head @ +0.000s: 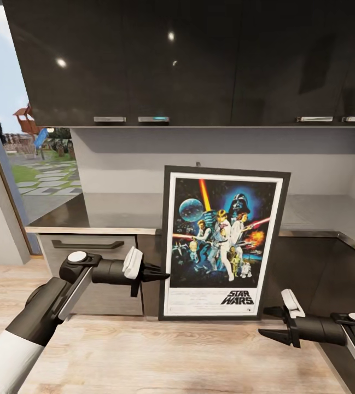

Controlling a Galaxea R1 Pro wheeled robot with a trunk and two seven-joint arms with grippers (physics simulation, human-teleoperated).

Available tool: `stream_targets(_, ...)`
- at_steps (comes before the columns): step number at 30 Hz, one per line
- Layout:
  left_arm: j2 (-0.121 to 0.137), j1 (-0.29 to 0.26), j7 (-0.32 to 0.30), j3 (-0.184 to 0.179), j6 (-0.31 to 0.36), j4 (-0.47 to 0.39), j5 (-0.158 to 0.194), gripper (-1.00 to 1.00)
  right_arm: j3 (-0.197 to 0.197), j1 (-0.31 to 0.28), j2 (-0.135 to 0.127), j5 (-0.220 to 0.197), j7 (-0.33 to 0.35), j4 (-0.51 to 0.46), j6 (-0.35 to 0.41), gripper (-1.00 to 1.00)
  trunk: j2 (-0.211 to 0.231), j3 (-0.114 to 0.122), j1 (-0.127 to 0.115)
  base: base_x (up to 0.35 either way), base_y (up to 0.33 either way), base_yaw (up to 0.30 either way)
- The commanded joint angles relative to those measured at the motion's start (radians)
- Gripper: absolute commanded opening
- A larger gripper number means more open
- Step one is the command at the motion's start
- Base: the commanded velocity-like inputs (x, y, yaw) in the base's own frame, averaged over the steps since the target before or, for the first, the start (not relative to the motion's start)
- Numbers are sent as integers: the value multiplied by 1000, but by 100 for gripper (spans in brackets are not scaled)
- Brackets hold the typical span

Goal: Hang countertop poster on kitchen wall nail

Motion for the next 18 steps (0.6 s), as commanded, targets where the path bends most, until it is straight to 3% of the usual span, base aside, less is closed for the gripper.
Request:
stream_targets(1,1,-1,1,-2,8,0,6,-100,0,-1,0,-2,3,0,10,100,-1,-1,0,0,0,0)
stream_targets(18,1,-1,-1,0,8,0,7,-100,0,-2,2,-3,3,2,-1,100,-1,-1,0,0,0,0)
